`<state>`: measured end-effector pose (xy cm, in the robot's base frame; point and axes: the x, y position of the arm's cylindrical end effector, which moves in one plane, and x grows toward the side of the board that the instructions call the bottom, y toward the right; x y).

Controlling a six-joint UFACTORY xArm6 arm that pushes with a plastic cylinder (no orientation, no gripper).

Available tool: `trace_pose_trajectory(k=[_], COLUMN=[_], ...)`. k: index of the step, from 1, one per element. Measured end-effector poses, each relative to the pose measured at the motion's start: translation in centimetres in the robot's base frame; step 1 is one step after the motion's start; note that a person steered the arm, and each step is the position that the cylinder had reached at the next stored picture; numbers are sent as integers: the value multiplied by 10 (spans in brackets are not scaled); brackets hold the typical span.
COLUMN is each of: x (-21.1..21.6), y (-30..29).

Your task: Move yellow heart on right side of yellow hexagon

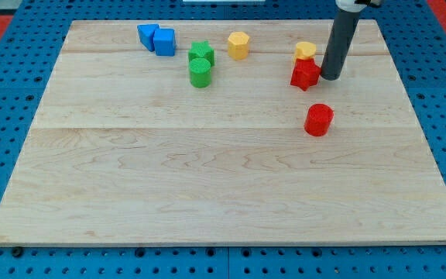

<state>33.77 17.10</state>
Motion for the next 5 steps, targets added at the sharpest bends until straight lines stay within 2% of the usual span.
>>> trace_pose_trajectory(k=[1, 2, 4, 5], x=[-22, -41, -41, -40], y=[48, 44, 36, -47])
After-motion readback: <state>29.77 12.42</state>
